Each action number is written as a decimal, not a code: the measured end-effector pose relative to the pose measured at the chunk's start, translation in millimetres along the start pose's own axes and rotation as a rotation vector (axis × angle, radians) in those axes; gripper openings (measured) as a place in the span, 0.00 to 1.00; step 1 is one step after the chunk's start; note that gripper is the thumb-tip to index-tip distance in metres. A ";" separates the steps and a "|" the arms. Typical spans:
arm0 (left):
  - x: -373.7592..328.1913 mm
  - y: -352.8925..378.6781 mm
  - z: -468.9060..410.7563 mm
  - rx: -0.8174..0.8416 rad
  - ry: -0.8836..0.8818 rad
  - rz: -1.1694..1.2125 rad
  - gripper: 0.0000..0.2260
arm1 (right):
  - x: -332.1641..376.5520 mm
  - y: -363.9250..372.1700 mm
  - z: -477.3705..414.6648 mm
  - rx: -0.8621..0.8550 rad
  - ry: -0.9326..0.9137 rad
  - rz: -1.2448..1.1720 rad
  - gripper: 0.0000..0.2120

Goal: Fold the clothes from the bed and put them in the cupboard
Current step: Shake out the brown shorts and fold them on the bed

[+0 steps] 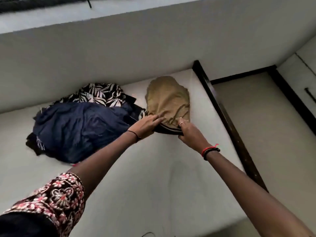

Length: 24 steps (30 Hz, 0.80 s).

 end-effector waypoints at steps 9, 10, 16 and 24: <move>-61.7 199.7 130.0 0.153 0.029 0.131 0.25 | -22.7 214.6 116.4 0.228 -0.042 0.233 0.34; -71.5 208.5 140.6 0.162 0.047 0.124 0.24 | -21.0 226.8 129.6 0.234 -0.063 0.236 0.35; -92.9 230.4 188.8 0.371 0.012 0.240 0.27 | -11.8 245.9 186.4 0.273 -0.007 0.085 0.36; -44.0 201.6 178.3 0.200 -0.744 0.961 0.23 | -55.7 194.4 154.7 0.199 0.499 -0.705 0.11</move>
Point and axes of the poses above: each hand's wrist, its own z-axis away from the middle knuckle, its own y-axis out of the palm, x = y × z, the point moved 6 cm from there along -z, towards the middle knuckle, and after that the axes turned 2 degrees about y, right-handed, at the moved point
